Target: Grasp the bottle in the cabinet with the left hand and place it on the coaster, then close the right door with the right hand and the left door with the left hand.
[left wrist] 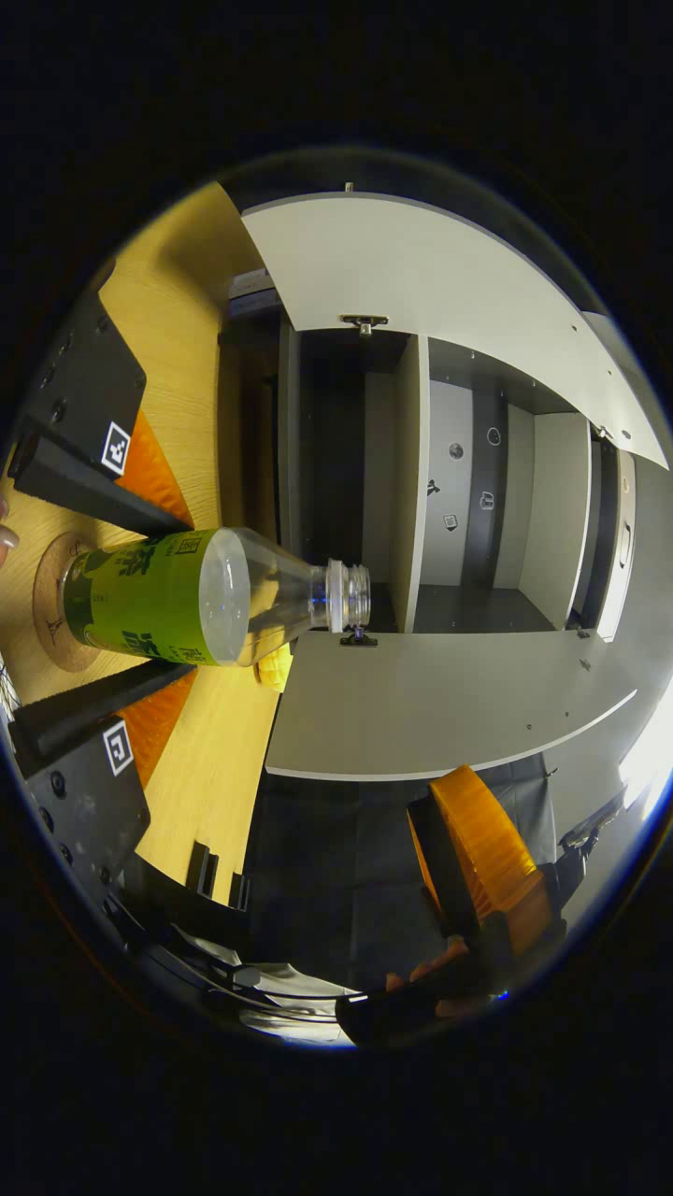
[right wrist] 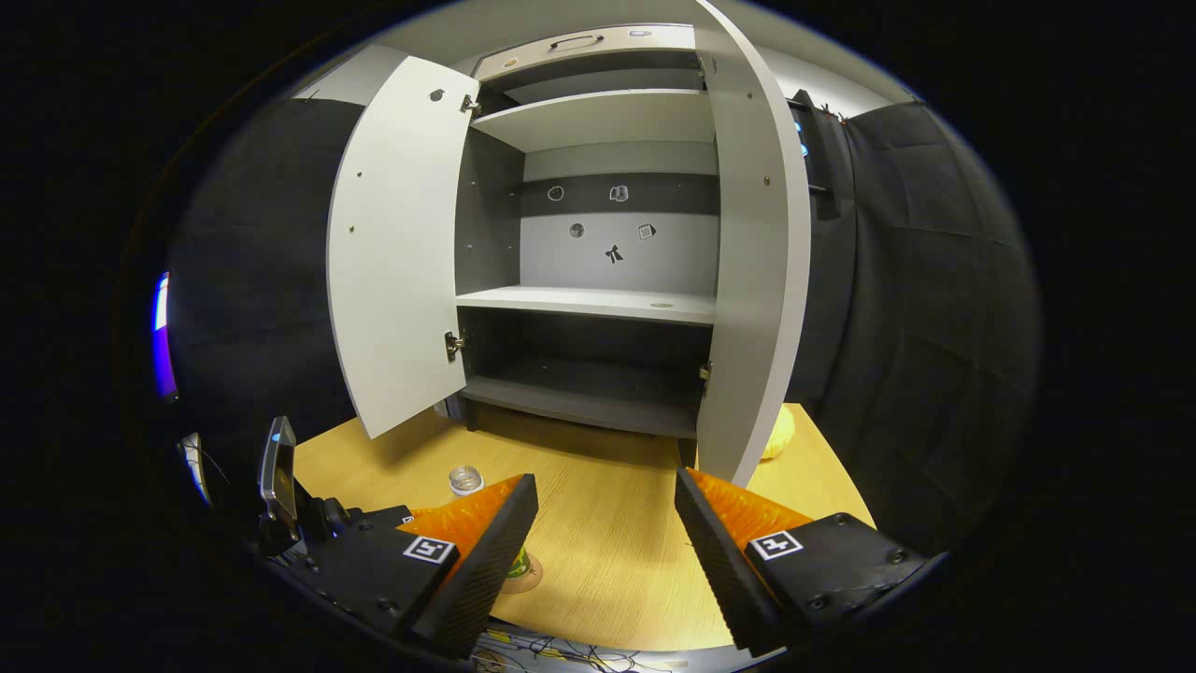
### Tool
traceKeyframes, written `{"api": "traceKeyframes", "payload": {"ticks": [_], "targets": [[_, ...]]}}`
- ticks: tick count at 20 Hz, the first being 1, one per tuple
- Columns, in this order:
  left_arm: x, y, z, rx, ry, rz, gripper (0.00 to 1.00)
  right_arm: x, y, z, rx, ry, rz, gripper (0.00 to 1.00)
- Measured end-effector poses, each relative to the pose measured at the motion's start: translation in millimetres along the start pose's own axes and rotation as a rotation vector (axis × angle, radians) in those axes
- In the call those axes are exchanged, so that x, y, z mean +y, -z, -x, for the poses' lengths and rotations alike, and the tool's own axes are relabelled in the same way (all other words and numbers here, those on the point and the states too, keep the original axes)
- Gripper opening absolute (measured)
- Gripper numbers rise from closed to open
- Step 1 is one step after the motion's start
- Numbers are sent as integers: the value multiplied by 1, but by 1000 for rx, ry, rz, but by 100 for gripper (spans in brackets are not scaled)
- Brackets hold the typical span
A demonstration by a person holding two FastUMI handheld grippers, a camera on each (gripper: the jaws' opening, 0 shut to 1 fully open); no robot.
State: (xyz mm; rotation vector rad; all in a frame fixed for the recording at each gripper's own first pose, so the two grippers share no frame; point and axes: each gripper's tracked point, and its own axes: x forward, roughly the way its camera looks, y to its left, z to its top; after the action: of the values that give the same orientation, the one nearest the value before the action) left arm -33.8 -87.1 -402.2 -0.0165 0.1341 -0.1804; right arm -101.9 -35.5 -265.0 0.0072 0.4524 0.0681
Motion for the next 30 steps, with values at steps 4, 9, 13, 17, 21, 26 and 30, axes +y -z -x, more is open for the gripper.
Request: {"api": "traceKeyframes", "payload": {"ticks": [4,9,13,17,21,26,30], "targets": [[5,-3,-1,8,-21,-5,96,0,0,1,3,-6,-1,98],[-3,-37,-4,-16,6,-67,96,-1,-14,5,-19,2,-29,98],[-9,-81,-11,-50,38,-111,95,2,-36,12,-49,5,-57,98],[-6,-122,-17,-73,61,-99,94,-11,-66,20,-93,46,-39,98],[4,-181,-15,-122,69,-84,94,-31,-107,33,-155,110,-42,98],[26,-252,3,-140,68,-96,94,-71,-149,51,-218,253,-37,98],[58,-287,31,-124,71,-71,93,-96,-171,61,-244,352,-22,98]]}}
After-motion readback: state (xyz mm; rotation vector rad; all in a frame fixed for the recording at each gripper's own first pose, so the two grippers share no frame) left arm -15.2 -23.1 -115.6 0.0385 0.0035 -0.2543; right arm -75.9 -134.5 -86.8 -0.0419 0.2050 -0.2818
